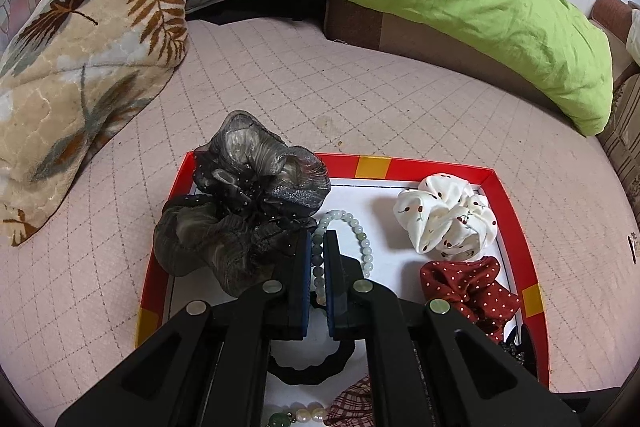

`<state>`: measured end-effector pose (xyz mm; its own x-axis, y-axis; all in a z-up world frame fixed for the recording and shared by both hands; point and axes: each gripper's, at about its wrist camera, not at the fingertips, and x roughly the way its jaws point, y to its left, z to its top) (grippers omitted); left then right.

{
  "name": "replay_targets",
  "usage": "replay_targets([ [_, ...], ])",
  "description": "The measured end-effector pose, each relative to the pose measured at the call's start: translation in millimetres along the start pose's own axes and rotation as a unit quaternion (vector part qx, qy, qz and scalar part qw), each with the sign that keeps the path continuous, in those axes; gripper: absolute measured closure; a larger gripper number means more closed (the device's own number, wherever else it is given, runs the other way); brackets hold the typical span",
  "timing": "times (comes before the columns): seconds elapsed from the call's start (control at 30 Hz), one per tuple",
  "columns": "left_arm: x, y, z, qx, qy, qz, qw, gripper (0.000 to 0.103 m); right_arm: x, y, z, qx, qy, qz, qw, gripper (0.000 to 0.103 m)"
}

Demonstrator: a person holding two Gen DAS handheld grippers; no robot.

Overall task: Organize jewelry
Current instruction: 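Lower the jade bracelet into the tray and open the left tool, then open the right tool to drop the plaid scrunchie into the tray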

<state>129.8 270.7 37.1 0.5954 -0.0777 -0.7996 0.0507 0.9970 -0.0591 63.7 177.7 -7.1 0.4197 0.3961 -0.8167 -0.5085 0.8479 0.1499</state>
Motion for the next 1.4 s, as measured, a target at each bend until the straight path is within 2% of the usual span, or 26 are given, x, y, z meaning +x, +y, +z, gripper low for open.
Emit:
replay_targets([
  [0.3, 1, 1, -1, 0.000, 0.002, -0.001, 1.0000, 0.098, -4, 0, -3, 0.001, -0.002, -0.001, 1.000, 0.091],
  [0.43, -1, 1, -2, 0.001, -0.001, -0.004, 1.0000, 0.097, -11, -3, -5, 0.007, -0.005, 0.000, 1.000, 0.084],
  [0.5, -4, 1, -2, 0.001, -0.004, -0.003, 1.0000, 0.091, -11, -7, -5, 0.010, -0.005, 0.000, 1.000, 0.080],
  [0.57, -7, 1, -2, 0.000, -0.009, -0.002, 1.0000, 0.079, -14, -10, -6, 0.014, -0.006, 0.002, 1.000, 0.078],
  [0.83, -27, -3, -4, 0.008, -0.030, -0.004, 0.9995, 0.073, -28, -12, -10, 0.016, -0.014, 0.002, 1.000, 0.071],
  [1.07, -53, -6, -9, 0.009, -0.054, 0.011, 0.9985, 0.053, -53, -16, -20, 0.025, -0.030, 0.001, 0.999, 0.063],
  [1.27, -80, -5, -17, 0.003, -0.085, 0.056, 0.9947, 0.039, -78, -20, -31, 0.029, -0.046, -0.002, 0.999, 0.059],
  [1.4, -105, -6, -31, -0.006, -0.124, 0.107, 0.9865, 0.030, -98, -23, -42, 0.035, -0.056, -0.007, 0.998, 0.058],
])
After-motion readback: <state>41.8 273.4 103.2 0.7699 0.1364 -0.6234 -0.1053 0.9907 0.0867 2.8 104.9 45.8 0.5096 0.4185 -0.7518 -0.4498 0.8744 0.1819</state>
